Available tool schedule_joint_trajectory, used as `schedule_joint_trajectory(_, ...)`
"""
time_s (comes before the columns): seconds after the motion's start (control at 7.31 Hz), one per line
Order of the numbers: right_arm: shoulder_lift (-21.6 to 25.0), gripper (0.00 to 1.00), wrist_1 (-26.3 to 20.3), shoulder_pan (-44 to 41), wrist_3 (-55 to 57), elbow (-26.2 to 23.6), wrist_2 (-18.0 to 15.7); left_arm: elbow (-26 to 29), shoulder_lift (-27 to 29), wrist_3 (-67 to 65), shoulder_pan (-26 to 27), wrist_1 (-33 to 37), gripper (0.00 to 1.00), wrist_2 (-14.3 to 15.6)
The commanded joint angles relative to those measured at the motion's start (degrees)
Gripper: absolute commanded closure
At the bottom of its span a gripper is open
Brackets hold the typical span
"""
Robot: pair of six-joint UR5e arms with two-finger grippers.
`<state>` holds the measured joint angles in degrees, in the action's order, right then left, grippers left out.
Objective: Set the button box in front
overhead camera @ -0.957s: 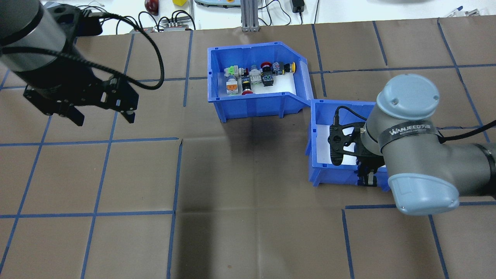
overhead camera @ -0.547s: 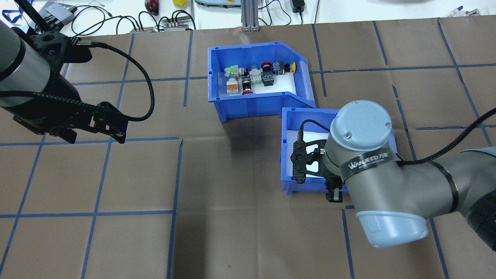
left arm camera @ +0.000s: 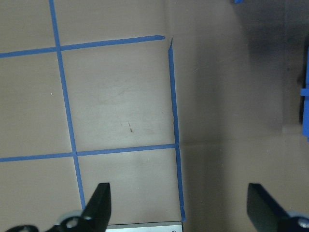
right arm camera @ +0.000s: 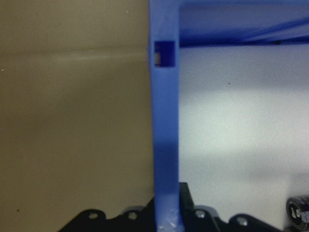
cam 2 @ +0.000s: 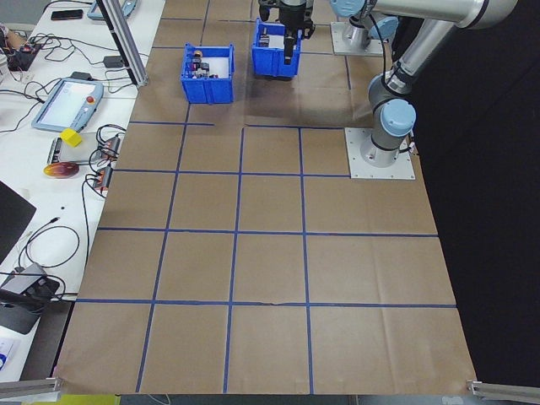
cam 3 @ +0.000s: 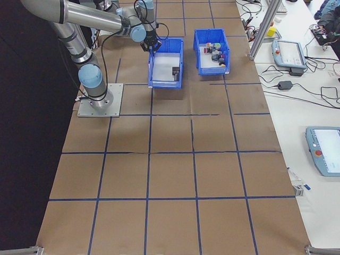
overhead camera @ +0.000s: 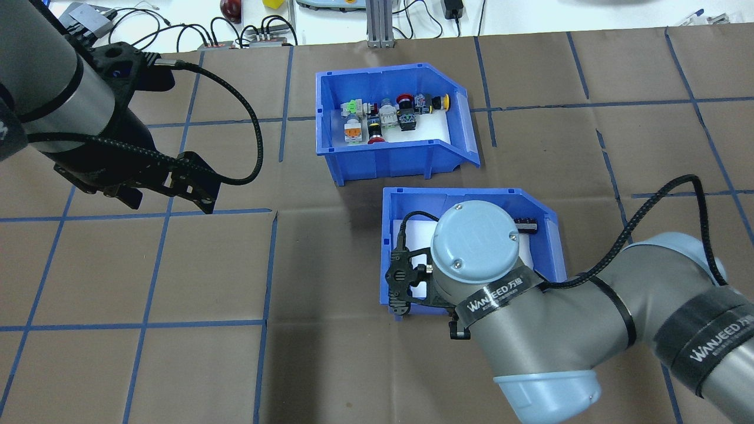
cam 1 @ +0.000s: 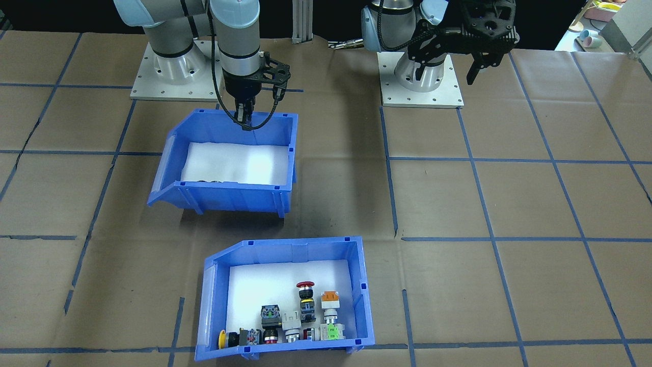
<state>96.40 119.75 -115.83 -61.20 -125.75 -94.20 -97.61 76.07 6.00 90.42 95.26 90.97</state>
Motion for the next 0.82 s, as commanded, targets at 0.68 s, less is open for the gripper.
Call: schedule_joint_trajectory(0.68,-4.91,0.89,5.23,-6.16,0.64,1.12,-0.37,-0.13,0.84,0.24,0.19,-2.97,0.00,0.08)
